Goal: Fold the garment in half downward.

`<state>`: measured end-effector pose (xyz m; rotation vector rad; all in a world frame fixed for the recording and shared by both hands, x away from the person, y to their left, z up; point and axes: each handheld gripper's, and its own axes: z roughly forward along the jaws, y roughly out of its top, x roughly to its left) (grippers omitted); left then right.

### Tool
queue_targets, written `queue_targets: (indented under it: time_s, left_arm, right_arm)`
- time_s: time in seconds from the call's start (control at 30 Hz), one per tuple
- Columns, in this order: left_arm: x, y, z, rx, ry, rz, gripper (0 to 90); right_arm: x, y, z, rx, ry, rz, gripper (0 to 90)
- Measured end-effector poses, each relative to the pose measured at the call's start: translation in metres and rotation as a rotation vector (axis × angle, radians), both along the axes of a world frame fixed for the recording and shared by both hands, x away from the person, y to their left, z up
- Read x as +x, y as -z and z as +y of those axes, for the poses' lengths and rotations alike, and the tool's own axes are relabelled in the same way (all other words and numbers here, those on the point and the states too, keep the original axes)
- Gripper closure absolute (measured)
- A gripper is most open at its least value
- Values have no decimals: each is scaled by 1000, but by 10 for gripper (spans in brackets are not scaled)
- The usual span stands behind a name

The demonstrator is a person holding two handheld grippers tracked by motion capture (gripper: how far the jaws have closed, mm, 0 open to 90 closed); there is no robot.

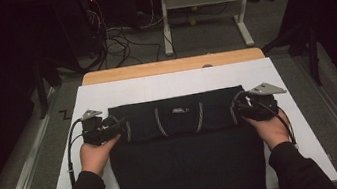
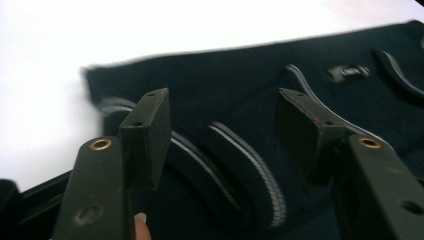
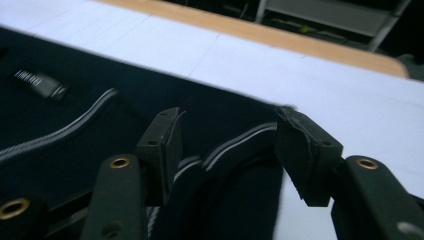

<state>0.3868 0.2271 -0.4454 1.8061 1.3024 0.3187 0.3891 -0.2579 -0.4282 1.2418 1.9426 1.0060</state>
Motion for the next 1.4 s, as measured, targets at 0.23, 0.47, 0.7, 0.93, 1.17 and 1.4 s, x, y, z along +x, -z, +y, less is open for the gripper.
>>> queue_targets:
  time_s: [0.23, 0.47, 0.7, 0.93, 1.17, 1.4]
  left_arm:
    - [-4, 20, -21, 15, 81, 95, 377]
    - [-19, 28, -37, 212, 86, 74, 480]
    - [-21, 28, -27, 142, 83, 62, 706]
    - [-36, 10, -25, 88, 82, -41, 720]
    - [-56, 6, -20, 86, 132, -45, 718]
    - [-76, 13, -20, 75, 167, -26, 716]
  right_arm:
    - [-6, 29, 11, 16, -35, 125, 401]
    - [-13, 42, 13, 24, -67, 247, 498]
    - [-16, 41, 21, -14, -120, 215, 728]
    - [-28, 25, 16, 10, -128, 115, 734]
    - [-54, 21, 11, 17, -157, 63, 733]
    - [-73, 27, 5, 21, -176, 69, 729]
